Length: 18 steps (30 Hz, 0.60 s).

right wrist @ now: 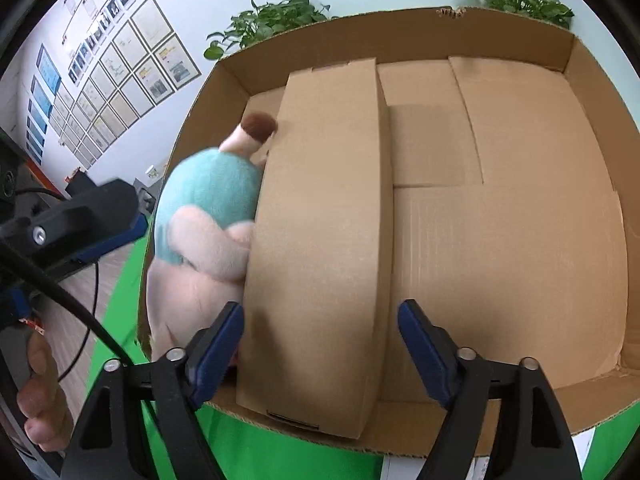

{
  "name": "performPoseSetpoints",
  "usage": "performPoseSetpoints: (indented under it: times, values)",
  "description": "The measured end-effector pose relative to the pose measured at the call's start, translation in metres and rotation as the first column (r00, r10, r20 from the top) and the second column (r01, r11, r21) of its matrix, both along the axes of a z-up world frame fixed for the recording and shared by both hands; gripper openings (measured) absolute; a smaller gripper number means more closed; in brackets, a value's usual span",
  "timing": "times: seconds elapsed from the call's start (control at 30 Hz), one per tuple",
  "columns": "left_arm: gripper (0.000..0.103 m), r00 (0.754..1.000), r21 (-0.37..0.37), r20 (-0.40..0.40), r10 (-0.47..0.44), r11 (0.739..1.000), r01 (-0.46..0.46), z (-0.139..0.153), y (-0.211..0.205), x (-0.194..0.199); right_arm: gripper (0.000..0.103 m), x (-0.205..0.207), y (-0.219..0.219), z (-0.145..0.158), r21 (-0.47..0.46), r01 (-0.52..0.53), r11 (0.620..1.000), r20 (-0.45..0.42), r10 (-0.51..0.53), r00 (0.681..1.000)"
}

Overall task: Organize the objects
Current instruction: 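Lift the brown box into the tray beside the pig and release it, then withdraw the right gripper from the tray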

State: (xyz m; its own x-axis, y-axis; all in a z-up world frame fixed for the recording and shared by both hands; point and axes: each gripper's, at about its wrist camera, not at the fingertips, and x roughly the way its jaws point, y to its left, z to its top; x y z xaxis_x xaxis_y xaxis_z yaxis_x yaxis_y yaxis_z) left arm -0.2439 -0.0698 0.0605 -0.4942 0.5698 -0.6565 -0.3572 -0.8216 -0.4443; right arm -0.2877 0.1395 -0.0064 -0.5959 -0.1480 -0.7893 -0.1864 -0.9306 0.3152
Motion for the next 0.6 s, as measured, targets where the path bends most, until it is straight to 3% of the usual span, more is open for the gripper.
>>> performPoseSetpoints:
  times: [0.17, 0.27, 0.3, 0.33, 0.37, 0.4, 0.53, 0.6]
  values:
    - [0.074, 1.000, -0.031, -0.026, 0.005, 1.000, -0.006, 0.003, 0.003, 0.012, 0.063, -0.002, -0.002, 0.000, 0.016, -0.011, 1.000, 0.008, 0.011, 1.000]
    - [0.074, 0.996, -0.060, -0.086, 0.031, 0.998, -0.036, 0.012, 0.004, 0.026, 0.063, 0.006, -0.005, 0.000, 0.040, -0.003, 0.999, -0.005, 0.004, 1.000]
    - [0.074, 0.992, -0.078, -0.119, 0.047, 0.995, -0.056, 0.016, 0.005, 0.032, 0.068, 0.011, -0.005, 0.005, 0.070, 0.010, 0.998, -0.025, -0.008, 1.000]
    - [0.074, 0.984, -0.104, -0.164, 0.066, 0.991, -0.083, 0.022, 0.006, 0.041, 0.075, 0.017, -0.006, 0.012, 0.101, 0.021, 0.995, -0.046, -0.016, 0.999]
    - [0.074, 0.976, -0.126, -0.205, 0.076, 0.987, -0.103, 0.027, 0.008, 0.049, 0.092, 0.037, -0.010, 0.028, 0.137, 0.032, 0.990, -0.074, -0.022, 0.997]
    - [0.078, 0.963, -0.150, -0.256, 0.085, 0.981, -0.126, 0.032, 0.010, 0.059, 0.102, 0.060, -0.014, 0.044, 0.183, 0.051, 0.982, -0.113, -0.031, 0.993]
    - [0.083, 0.895, -0.235, -0.427, 0.128, 0.940, -0.247, 0.048, 0.025, 0.099, 0.103, 0.122, -0.016, 0.070, 0.333, 0.116, 0.936, -0.193, -0.053, 0.980]
    - [0.083, 0.885, -0.246, -0.448, 0.129, 0.934, -0.260, 0.047, 0.031, 0.112, 0.103, 0.154, -0.010, 0.073, 0.355, 0.143, 0.924, -0.207, -0.072, 0.976]
